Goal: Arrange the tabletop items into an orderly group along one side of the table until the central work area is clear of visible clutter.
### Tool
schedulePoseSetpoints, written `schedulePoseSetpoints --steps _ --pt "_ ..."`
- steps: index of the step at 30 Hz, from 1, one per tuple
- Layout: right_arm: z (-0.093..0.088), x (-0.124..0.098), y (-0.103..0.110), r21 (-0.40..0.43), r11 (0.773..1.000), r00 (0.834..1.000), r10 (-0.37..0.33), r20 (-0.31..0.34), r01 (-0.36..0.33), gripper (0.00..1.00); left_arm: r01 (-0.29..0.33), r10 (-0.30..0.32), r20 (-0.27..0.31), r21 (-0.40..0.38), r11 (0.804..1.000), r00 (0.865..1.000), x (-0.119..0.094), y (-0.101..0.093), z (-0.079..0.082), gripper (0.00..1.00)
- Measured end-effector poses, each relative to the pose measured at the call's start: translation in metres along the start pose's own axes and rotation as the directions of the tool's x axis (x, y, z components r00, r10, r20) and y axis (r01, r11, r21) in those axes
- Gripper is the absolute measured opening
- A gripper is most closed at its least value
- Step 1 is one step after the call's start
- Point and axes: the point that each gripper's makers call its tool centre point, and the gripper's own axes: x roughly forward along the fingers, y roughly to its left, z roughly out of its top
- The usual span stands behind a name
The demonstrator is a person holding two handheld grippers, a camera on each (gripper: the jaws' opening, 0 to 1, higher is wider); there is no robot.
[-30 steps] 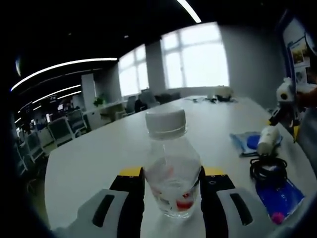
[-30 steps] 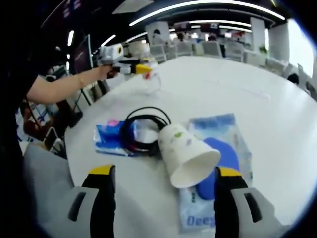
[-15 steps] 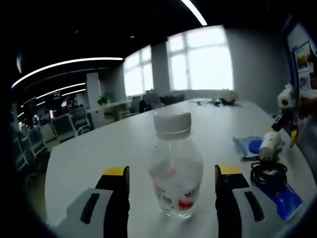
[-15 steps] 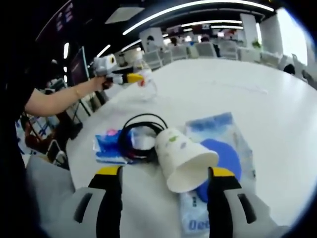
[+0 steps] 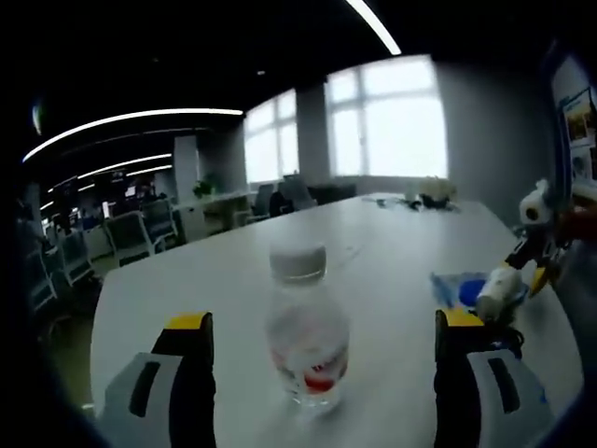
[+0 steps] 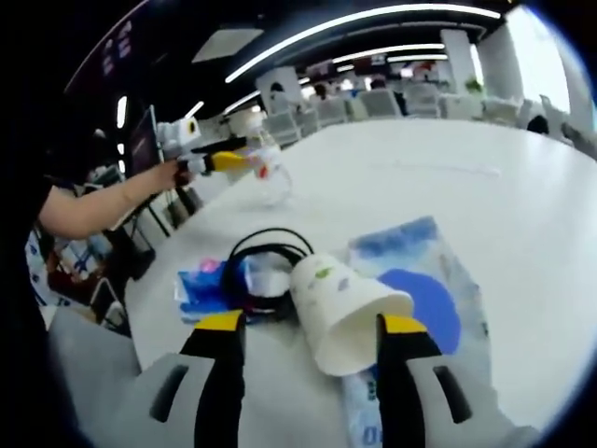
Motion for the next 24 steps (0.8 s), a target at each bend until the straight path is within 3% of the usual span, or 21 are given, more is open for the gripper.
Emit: schedulePoseSetpoints --steps 10,24 --pt "0.000 -0.001 -0.003 -0.012 1.000 1.000 0.001 0.016 -0.001 0.41 -0.030 0.031 0.028 -0.009 1.000 0.999 -0.018 -0.022 0.018 1.00" --pt "0.007 -0.006 -0.002 -0.011 1.000 0.998 -0.008 0.059 0.008 0.22 -0.013 0.013 -0.008 -0.018 1.000 1.000 -0.033 -0.059 0.009 0.98"
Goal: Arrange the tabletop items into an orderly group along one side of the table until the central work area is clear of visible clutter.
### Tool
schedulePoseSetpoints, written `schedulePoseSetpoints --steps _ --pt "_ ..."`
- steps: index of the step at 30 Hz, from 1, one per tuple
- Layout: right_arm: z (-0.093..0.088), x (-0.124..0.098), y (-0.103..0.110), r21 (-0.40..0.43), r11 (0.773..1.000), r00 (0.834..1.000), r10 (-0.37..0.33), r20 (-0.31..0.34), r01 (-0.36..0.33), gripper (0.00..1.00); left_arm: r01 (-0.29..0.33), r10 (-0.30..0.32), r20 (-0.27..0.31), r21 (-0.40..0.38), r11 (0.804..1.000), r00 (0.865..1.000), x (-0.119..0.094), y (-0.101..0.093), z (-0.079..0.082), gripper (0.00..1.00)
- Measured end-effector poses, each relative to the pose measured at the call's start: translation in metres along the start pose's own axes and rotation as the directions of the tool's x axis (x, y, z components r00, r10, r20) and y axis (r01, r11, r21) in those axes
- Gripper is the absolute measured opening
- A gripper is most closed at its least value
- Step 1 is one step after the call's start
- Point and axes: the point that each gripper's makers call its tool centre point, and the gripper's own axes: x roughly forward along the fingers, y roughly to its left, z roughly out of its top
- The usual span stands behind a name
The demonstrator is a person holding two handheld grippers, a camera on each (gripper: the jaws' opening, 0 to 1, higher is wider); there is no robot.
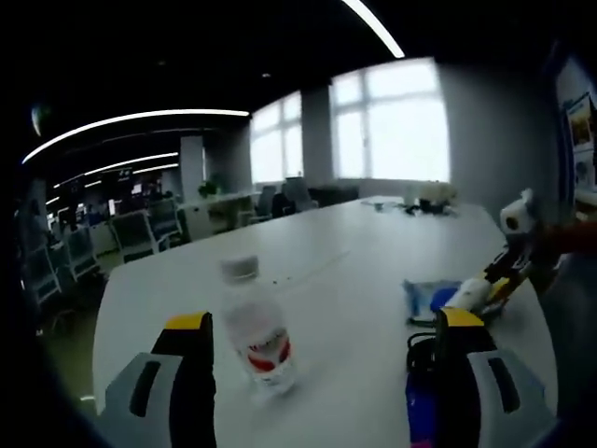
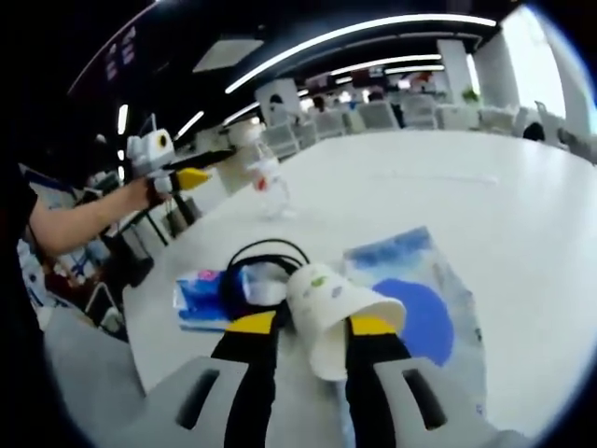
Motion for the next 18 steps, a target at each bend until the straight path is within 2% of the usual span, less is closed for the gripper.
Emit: schedulePoseSetpoints --steps 2,4,6,10,15,18 --pt "0.002 -0.002 0.002 0.012 1.000 1.000 0.004 0.010 -0.004 0.21 0.007 -0.007 -0.009 -0.008 1.000 1.000 -0.003 -0.004 -0.002 0.95" --pt "0.003 -0.003 0.003 0.015 1.000 1.000 0.006 0.014 -0.007 0.20 0.036 -0.036 -0.002 -0.076 0.996 0.999 -0.005 -0.012 -0.004 0.92" --pt "0.004 -0.005 0.005 0.017 1.000 1.000 0.011 0.018 -0.011 0.19 0.032 -0.031 0.006 -0.071 0.997 0.999 -0.009 -0.014 -0.005 0.93" --pt "0.004 -0.009 0.007 0.006 1.000 1.000 0.012 0.022 -0.012 0.13 0.034 -0.036 -0.022 -0.063 0.997 0.999 -0.014 -0.025 -0.012 0.90" --pt "0.004 -0.011 0.009 -0.001 1.000 1.000 0.018 0.021 -0.018 0.09 0.065 -0.067 -0.029 -0.059 0.996 0.997 -0.018 -0.047 -0.017 0.87" --pt "0.004 -0.011 0.011 -0.006 1.000 0.999 0.026 0.023 -0.026 0.01 0.084 -0.085 -0.027 -0.065 0.994 0.996 -0.019 -0.057 -0.018 0.84"
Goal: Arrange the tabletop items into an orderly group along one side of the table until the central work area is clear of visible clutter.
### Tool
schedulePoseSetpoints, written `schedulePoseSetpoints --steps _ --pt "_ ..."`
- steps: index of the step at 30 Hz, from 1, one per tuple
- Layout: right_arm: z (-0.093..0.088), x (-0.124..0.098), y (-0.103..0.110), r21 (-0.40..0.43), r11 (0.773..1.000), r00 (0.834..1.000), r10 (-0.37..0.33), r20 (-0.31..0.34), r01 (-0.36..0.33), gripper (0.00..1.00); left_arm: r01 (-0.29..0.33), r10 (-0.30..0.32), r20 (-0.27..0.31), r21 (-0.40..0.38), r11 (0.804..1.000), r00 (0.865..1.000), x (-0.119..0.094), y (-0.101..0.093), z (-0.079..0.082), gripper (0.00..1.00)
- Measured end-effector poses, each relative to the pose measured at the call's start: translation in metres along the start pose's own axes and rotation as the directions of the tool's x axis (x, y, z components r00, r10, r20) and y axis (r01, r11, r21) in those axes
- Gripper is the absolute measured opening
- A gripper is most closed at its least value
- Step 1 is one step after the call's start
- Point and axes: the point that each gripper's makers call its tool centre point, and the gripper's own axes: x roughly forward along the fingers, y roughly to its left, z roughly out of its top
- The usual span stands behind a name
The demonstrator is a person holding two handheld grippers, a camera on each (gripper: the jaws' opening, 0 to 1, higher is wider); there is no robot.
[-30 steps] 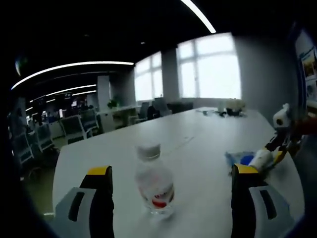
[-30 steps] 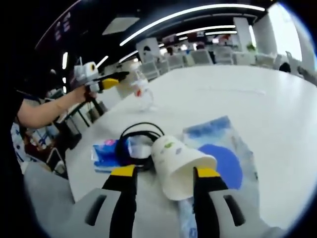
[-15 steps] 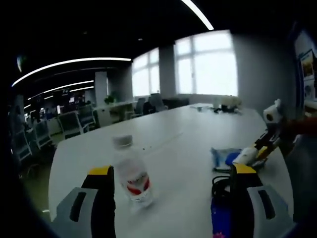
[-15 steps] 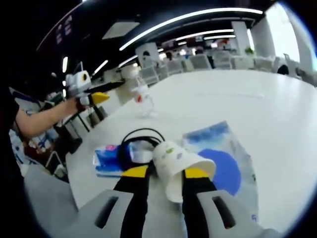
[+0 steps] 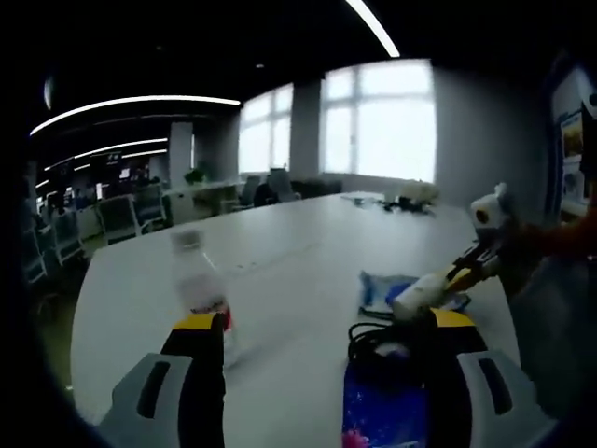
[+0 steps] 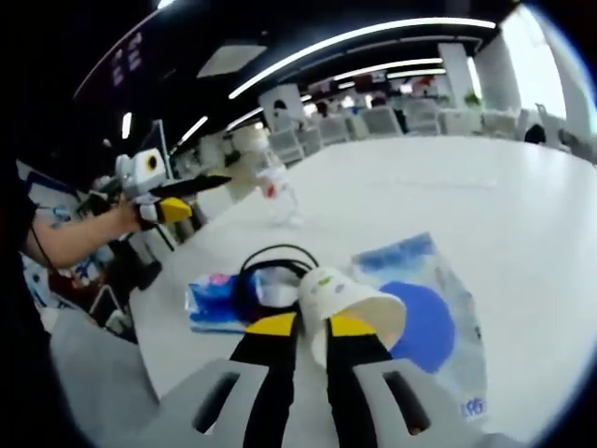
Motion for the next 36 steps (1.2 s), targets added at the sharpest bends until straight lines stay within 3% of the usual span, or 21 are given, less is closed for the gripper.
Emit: schedulePoseSetpoints --steps 8,18,28,36 --pt "0.008 -0.001 0.006 -0.001 1.000 1.000 0.025 0.015 -0.025 0.00 0.050 -0.050 -0.016 -0.020 0.999 0.999 0.001 -0.020 -0.005 0.77" --pt "0.022 -0.007 0.024 -0.056 0.997 0.998 0.062 0.028 -0.060 0.00 0.075 -0.074 -0.060 0.018 0.997 0.995 0.001 -0.042 -0.014 0.73" --pt "0.031 -0.011 0.060 -0.150 0.979 0.991 0.137 -0.003 -0.136 0.00 0.126 -0.120 -0.118 0.045 0.991 0.986 -0.002 -0.066 -0.025 0.68" --pt "0.042 -0.013 0.092 -0.213 0.950 0.973 0.228 -0.025 -0.228 0.00 0.156 -0.141 -0.155 0.085 0.984 0.978 -0.002 -0.081 -0.029 0.68"
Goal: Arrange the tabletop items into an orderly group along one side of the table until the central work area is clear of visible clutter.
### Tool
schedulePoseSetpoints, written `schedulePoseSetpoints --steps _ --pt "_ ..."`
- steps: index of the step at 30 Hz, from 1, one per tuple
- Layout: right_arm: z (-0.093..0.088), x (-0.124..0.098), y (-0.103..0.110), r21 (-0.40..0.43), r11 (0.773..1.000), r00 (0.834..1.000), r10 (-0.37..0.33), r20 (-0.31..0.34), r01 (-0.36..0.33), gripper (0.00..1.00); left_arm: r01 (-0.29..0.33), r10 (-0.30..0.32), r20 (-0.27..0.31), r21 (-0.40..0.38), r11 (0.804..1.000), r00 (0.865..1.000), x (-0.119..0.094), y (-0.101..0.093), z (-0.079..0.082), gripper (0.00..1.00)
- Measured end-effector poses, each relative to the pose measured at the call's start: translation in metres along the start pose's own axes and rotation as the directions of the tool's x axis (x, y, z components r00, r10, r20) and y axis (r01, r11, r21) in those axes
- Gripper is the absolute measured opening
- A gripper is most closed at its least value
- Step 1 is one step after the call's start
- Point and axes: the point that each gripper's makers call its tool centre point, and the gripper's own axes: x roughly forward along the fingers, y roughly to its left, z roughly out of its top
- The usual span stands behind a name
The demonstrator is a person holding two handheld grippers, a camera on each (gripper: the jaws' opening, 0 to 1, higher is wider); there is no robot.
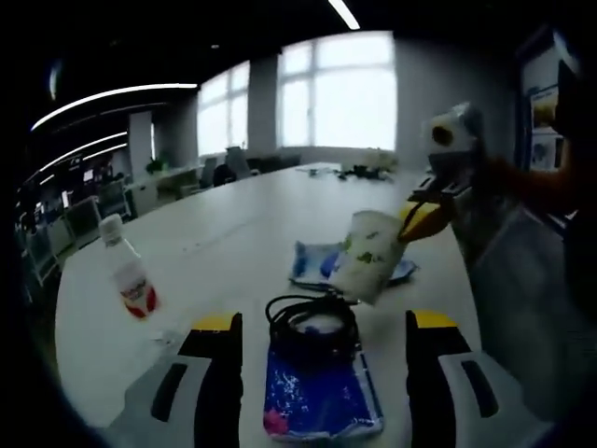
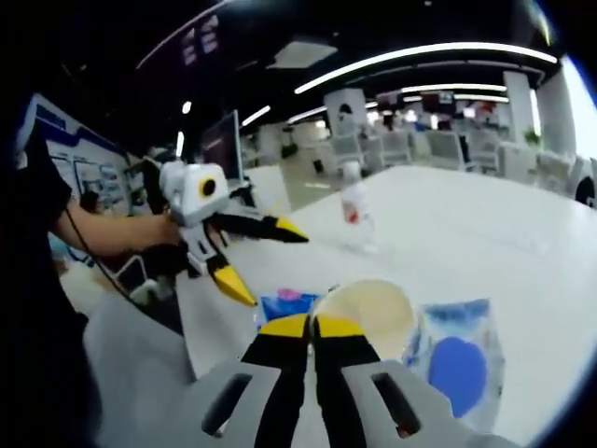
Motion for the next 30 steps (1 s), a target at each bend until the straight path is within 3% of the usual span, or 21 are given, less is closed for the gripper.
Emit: schedulePoseSetpoints --steps 10,20,27,30 --pt "0.005 0.008 0.027 -0.069 0.995 0.997 0.072 -0.039 -0.074 0.00 0.038 -0.037 -0.032 0.043 0.998 0.999 0.003 -0.015 0.003 0.67" --pt "-0.002 0.011 0.051 -0.211 0.969 0.986 0.104 -0.131 -0.131 0.00 0.079 -0.069 -0.093 0.099 0.992 0.993 0.006 -0.031 0.000 0.65" --pt "-0.006 0.015 0.062 -0.250 0.953 0.977 0.129 -0.172 -0.170 0.00 0.110 -0.089 -0.146 0.136 0.985 0.985 0.009 -0.044 -0.005 0.62" --pt "-0.007 0.015 0.067 -0.258 0.947 0.972 0.148 -0.182 -0.193 0.00 0.130 -0.111 -0.156 0.116 0.985 0.981 0.010 -0.048 -0.007 0.58"
